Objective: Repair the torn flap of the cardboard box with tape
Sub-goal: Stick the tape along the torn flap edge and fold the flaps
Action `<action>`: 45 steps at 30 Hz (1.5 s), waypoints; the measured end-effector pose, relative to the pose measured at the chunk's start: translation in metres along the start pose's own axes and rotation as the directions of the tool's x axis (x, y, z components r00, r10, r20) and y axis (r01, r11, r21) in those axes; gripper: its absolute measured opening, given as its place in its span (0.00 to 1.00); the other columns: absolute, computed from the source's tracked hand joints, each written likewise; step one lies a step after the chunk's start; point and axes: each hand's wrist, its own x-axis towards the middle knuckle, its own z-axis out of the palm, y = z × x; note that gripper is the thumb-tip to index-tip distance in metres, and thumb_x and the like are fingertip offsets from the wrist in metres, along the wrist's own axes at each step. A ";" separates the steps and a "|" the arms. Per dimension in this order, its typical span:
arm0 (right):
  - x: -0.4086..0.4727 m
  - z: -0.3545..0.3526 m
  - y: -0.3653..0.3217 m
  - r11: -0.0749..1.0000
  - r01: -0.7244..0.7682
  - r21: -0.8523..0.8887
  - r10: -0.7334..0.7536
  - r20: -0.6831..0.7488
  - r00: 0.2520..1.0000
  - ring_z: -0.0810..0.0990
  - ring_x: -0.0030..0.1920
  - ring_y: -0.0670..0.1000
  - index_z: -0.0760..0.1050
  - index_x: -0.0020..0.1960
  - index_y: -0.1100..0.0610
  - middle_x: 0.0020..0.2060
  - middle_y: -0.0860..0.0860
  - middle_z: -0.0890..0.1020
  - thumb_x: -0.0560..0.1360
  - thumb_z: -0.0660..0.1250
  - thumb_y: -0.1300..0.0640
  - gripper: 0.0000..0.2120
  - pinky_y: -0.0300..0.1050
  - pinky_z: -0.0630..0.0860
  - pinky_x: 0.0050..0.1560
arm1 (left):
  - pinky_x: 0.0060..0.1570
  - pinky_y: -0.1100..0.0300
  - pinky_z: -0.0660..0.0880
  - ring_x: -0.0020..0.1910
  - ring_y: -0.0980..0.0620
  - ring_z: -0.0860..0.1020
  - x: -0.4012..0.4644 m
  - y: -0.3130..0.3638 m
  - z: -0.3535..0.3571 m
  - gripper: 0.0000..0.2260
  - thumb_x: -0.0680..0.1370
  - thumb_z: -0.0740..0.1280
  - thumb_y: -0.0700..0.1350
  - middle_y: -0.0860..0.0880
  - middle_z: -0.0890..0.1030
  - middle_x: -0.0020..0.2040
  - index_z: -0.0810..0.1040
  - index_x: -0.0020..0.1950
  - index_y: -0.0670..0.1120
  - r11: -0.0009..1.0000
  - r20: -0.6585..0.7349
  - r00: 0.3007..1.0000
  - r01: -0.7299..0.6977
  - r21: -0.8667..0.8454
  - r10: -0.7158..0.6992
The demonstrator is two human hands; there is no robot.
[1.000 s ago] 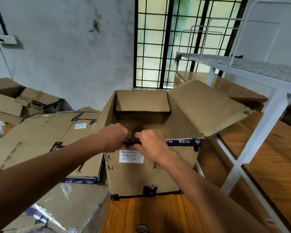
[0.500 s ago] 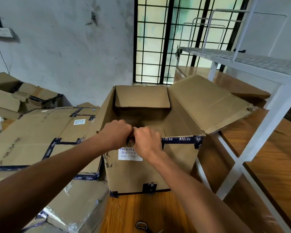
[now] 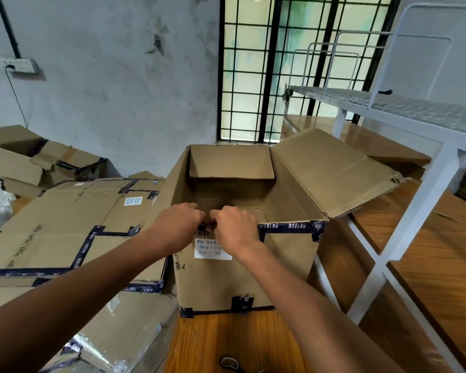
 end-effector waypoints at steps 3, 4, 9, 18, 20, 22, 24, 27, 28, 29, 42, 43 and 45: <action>0.002 0.004 0.001 0.999 0.040 0.012 -0.040 -0.005 0.999 0.81 0.49 0.59 0.79 0.57 0.49 0.48 0.51 0.80 0.82 0.65 0.56 0.07 0.51 0.67 0.39 | 0.44 0.56 0.79 0.50 0.50 0.80 -0.004 -0.006 0.004 0.16 0.81 0.71 0.43 0.52 0.79 0.52 0.79 0.68 0.53 1.000 -0.049 0.999 -0.013 0.004 0.013; 0.002 0.005 0.002 0.998 0.053 0.018 -0.053 0.000 0.999 0.81 0.49 0.58 0.78 0.57 0.50 0.48 0.51 0.80 0.82 0.65 0.57 0.07 0.51 0.68 0.39 | 0.44 0.56 0.80 0.49 0.50 0.80 -0.005 -0.006 0.005 0.16 0.81 0.72 0.43 0.52 0.78 0.52 0.79 0.69 0.53 1.000 -0.055 0.998 -0.015 0.005 0.015; 0.007 0.010 0.007 0.996 0.083 0.015 -0.083 -0.019 0.996 0.82 0.47 0.58 0.78 0.57 0.50 0.47 0.50 0.81 0.81 0.66 0.56 0.05 0.50 0.69 0.38 | 0.43 0.58 0.75 0.47 0.51 0.76 0.003 -0.006 0.007 0.18 0.82 0.71 0.42 0.50 0.79 0.53 0.77 0.71 0.52 0.998 -0.081 0.996 -0.047 -0.036 0.044; 0.014 0.007 0.036 0.953 0.027 0.302 -0.085 0.180 0.980 0.83 0.46 0.48 0.84 0.50 0.48 0.44 0.47 0.86 0.77 0.75 0.51 0.02 0.52 0.82 0.47 | 0.46 0.59 0.75 0.50 0.52 0.78 -0.012 -0.013 0.002 0.18 0.82 0.71 0.45 0.55 0.78 0.54 0.78 0.72 0.56 0.995 -0.084 0.993 -0.086 -0.043 0.082; 0.014 0.003 0.047 0.965 0.034 0.262 -0.086 0.190 0.978 0.81 0.50 0.49 0.85 0.54 0.47 0.47 0.48 0.85 0.79 0.74 0.50 0.05 0.54 0.82 0.50 | 0.51 0.57 0.79 0.55 0.51 0.81 -0.018 -0.020 0.002 0.18 0.82 0.72 0.47 0.55 0.81 0.57 0.78 0.72 0.58 0.998 -0.114 0.993 -0.046 -0.031 0.042; 0.013 0.003 0.057 0.969 0.032 0.247 -0.075 0.167 0.983 0.82 0.47 0.48 0.86 0.53 0.47 0.45 0.48 0.85 0.79 0.73 0.48 0.05 0.55 0.83 0.48 | 0.55 0.55 0.79 0.57 0.50 0.80 -0.024 -0.028 0.003 0.13 0.83 0.70 0.48 0.53 0.82 0.57 0.81 0.69 0.55 1.000 -0.129 0.992 0.008 -0.029 -0.011; 0.009 0.005 0.061 0.965 0.040 0.261 -0.082 0.153 0.985 0.82 0.43 0.47 0.86 0.51 0.48 0.43 0.46 0.84 0.80 0.72 0.49 0.05 0.55 0.84 0.46 | 0.60 0.51 0.75 0.59 0.47 0.79 -0.026 -0.033 0.005 0.10 0.83 0.70 0.47 0.51 0.84 0.56 0.83 0.64 0.53 1.000 -0.153 0.988 0.007 0.008 -0.005; 0.005 0.006 0.060 0.962 0.059 0.267 -0.096 0.128 0.987 0.82 0.41 0.47 0.85 0.50 0.50 0.41 0.46 0.84 0.81 0.71 0.51 0.05 0.54 0.83 0.44 | 0.65 0.49 0.72 0.60 0.46 0.77 -0.022 -0.035 0.007 0.08 0.82 0.71 0.46 0.50 0.85 0.54 0.85 0.60 0.52 0.999 -0.160 0.987 -0.019 0.038 0.025; 0.005 0.008 0.061 0.957 0.071 0.283 -0.108 0.115 0.988 0.82 0.41 0.47 0.85 0.50 0.50 0.40 0.46 0.85 0.81 0.71 0.52 0.05 0.54 0.83 0.44 | 0.65 0.49 0.72 0.59 0.47 0.77 -0.021 -0.036 0.006 0.07 0.82 0.71 0.46 0.51 0.85 0.53 0.85 0.59 0.53 0.999 -0.145 0.989 -0.025 0.021 0.028; 0.005 0.008 0.063 0.950 0.080 0.300 -0.118 0.108 0.987 0.82 0.41 0.46 0.85 0.49 0.50 0.40 0.46 0.85 0.81 0.71 0.52 0.04 0.54 0.82 0.44 | 0.64 0.49 0.73 0.58 0.48 0.77 -0.019 -0.038 0.006 0.07 0.82 0.72 0.46 0.51 0.85 0.52 0.85 0.59 0.53 0.999 -0.133 0.991 -0.034 0.001 0.034; 0.010 0.009 0.060 0.958 0.047 0.284 -0.093 0.151 0.984 0.83 0.46 0.47 0.83 0.57 0.47 0.48 0.46 0.86 0.79 0.73 0.48 0.08 0.53 0.84 0.48 | 0.49 0.55 0.74 0.55 0.50 0.79 -0.018 -0.033 0.013 0.12 0.84 0.69 0.52 0.52 0.83 0.55 0.82 0.67 0.54 0.998 -0.148 0.989 -0.027 -0.052 0.019; 0.009 0.009 0.057 0.957 0.047 0.288 -0.091 0.143 0.986 0.84 0.47 0.47 0.82 0.60 0.46 0.50 0.46 0.86 0.78 0.74 0.46 0.12 0.52 0.84 0.48 | 0.51 0.53 0.75 0.56 0.49 0.79 -0.018 -0.028 0.015 0.14 0.83 0.69 0.53 0.52 0.83 0.56 0.82 0.69 0.55 0.998 -0.171 0.985 -0.036 -0.042 0.028; 0.007 0.008 0.044 0.971 0.084 0.223 -0.104 0.077 0.992 0.83 0.47 0.48 0.82 0.57 0.46 0.48 0.45 0.85 0.77 0.74 0.44 0.12 0.51 0.82 0.45 | 0.53 0.50 0.78 0.55 0.48 0.80 -0.016 -0.014 0.016 0.14 0.82 0.70 0.52 0.52 0.85 0.56 0.83 0.67 0.55 0.999 -0.204 0.979 -0.034 -0.023 0.029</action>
